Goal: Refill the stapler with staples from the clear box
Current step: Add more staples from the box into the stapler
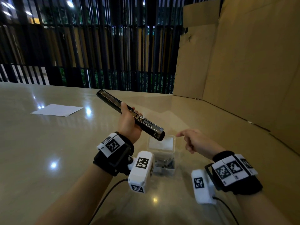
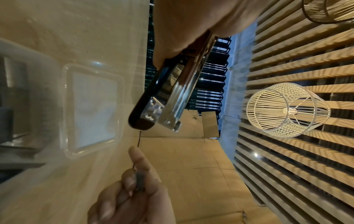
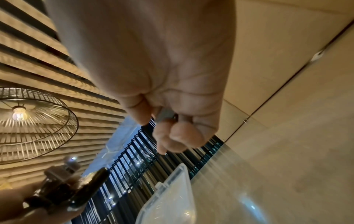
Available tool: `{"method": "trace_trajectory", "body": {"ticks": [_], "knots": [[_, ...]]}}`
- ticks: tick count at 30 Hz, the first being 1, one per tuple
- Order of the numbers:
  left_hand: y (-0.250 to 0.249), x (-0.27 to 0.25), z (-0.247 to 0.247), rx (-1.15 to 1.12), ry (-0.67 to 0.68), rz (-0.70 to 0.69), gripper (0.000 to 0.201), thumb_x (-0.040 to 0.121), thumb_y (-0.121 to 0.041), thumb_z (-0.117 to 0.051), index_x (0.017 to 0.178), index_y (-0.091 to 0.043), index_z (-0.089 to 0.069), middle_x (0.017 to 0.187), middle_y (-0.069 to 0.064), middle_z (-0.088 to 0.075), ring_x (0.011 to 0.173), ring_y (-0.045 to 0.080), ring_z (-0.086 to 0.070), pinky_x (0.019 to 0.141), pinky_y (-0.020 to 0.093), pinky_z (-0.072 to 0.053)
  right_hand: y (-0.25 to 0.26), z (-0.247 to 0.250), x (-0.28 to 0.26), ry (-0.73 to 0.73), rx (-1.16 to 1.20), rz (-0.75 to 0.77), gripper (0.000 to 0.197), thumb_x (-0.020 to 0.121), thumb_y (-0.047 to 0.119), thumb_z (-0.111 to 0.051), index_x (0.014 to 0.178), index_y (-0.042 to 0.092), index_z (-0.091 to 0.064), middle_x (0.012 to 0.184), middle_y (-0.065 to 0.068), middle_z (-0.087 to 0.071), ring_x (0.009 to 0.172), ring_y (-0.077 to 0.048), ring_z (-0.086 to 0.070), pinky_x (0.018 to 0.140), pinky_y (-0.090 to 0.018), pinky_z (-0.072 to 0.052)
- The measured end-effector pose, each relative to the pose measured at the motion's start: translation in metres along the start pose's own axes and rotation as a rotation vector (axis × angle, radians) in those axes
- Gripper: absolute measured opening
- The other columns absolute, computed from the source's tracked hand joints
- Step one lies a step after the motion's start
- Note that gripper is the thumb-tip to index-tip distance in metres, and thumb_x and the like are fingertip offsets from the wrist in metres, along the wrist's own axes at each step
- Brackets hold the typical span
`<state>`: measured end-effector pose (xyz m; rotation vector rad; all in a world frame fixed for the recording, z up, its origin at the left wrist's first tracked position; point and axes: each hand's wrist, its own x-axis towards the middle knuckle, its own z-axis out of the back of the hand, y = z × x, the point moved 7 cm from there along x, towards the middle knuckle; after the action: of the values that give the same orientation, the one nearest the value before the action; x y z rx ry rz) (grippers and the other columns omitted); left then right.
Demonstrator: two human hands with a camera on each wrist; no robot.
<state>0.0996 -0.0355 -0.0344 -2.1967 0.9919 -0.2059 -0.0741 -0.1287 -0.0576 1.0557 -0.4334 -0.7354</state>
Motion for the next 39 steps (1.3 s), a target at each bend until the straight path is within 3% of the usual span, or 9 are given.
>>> {"method": "trace_trajectory", "body": {"ticks": [4, 9, 13, 16, 21, 26, 30, 36, 39], "knots": [[0.004, -0.005, -0.004, 0.013, 0.014, -0.016, 0.041, 0.094, -0.050, -0.037, 0.074, -0.015, -0.042, 0.064, -0.003, -0.037, 0.057, 0.012, -0.040, 0.067, 0.029, -0.042, 0.015, 0.002, -0.004, -0.035, -0.087, 0.097, 0.029, 0.095, 0.006, -0.037, 0.119, 0.006, -0.054, 0.072, -0.003, -0.057, 0.069, -0.019, -0.055, 0.058, -0.020, -0.044], [0.005, -0.013, -0.010, 0.035, 0.019, -0.104, 0.039, 0.095, -0.047, -0.037, 0.073, -0.016, -0.042, 0.065, -0.003, -0.038, 0.058, 0.012, -0.041, 0.066, 0.028, -0.043, 0.054, 0.011, -0.022, -0.258, -0.206, 0.393, 0.022, 0.086, 0.008, -0.058, 0.106, 0.011, -0.066, 0.092, 0.001, -0.066, 0.092, -0.012, -0.060, 0.082, -0.018, -0.045], [0.007, -0.023, -0.016, 0.059, 0.028, -0.214, 0.036, 0.097, -0.044, -0.036, 0.074, -0.016, -0.042, 0.065, -0.001, -0.038, 0.057, 0.013, -0.042, 0.060, 0.025, -0.042, 0.077, 0.009, -0.037, -0.355, -0.106, 0.531, 0.021, 0.082, 0.008, -0.063, 0.099, 0.016, -0.069, 0.086, 0.008, -0.067, 0.072, 0.007, -0.059, 0.066, -0.006, -0.043], [0.012, -0.032, -0.020, 0.068, 0.049, -0.266, 0.036, 0.097, -0.042, -0.036, 0.076, -0.014, -0.044, 0.066, 0.000, -0.039, 0.059, 0.014, -0.044, 0.060, 0.026, -0.041, 0.082, -0.002, -0.038, -0.363, -0.067, 0.569, 0.020, 0.079, 0.007, -0.066, 0.094, 0.017, -0.071, 0.084, 0.009, -0.068, 0.079, 0.007, -0.059, 0.077, -0.004, -0.042], [0.013, -0.043, -0.024, 0.062, 0.055, -0.312, 0.037, 0.097, -0.041, -0.035, 0.075, -0.014, -0.044, 0.065, 0.002, -0.040, 0.059, 0.015, -0.045, 0.057, 0.026, -0.042, 0.081, -0.018, -0.038, -0.363, -0.077, 0.606, 0.019, 0.075, 0.002, -0.068, 0.090, 0.013, -0.073, 0.077, 0.019, -0.063, 0.074, 0.019, -0.057, 0.077, 0.003, -0.040], [0.009, -0.048, -0.025, 0.049, 0.043, -0.342, 0.036, 0.098, -0.040, -0.035, 0.074, -0.014, -0.043, 0.065, 0.002, -0.040, 0.059, 0.014, -0.045, 0.057, 0.025, -0.042, 0.079, -0.023, -0.039, -0.370, -0.005, 0.606, 0.024, 0.078, 0.001, -0.065, 0.099, 0.010, -0.071, 0.087, 0.009, -0.067, 0.077, 0.020, -0.058, 0.075, 0.004, -0.041], [0.007, -0.050, -0.026, 0.038, 0.037, -0.346, 0.036, 0.098, -0.041, -0.034, 0.074, -0.014, -0.042, 0.064, 0.002, -0.041, 0.057, 0.014, -0.045, 0.057, 0.025, -0.042, 0.076, -0.028, -0.038, -0.352, 0.067, 0.589, 0.037, 0.080, 0.000, -0.064, 0.116, 0.007, -0.062, 0.102, 0.010, -0.062, 0.096, 0.007, -0.059, 0.083, 0.004, -0.042], [0.009, -0.052, -0.027, -0.006, 0.056, -0.315, 0.035, 0.098, -0.041, -0.035, 0.075, -0.015, -0.042, 0.066, 0.000, -0.039, 0.059, 0.013, -0.043, 0.058, 0.025, -0.041, 0.078, -0.029, -0.041, -0.319, 0.185, 0.627, 0.031, 0.078, -0.008, -0.062, 0.108, -0.001, -0.066, 0.100, 0.011, -0.061, 0.074, 0.023, -0.058, 0.068, 0.006, -0.042], [0.008, -0.051, -0.027, -0.014, 0.055, -0.312, 0.035, 0.097, -0.041, -0.036, 0.075, -0.015, -0.042, 0.066, 0.000, -0.039, 0.058, 0.013, -0.043, 0.057, 0.025, -0.041, 0.077, -0.030, -0.038, -0.287, 0.232, 0.619, 0.030, 0.077, -0.009, -0.063, 0.106, -0.001, -0.066, 0.095, 0.017, -0.061, 0.070, 0.022, -0.059, 0.066, 0.005, -0.043]]}}
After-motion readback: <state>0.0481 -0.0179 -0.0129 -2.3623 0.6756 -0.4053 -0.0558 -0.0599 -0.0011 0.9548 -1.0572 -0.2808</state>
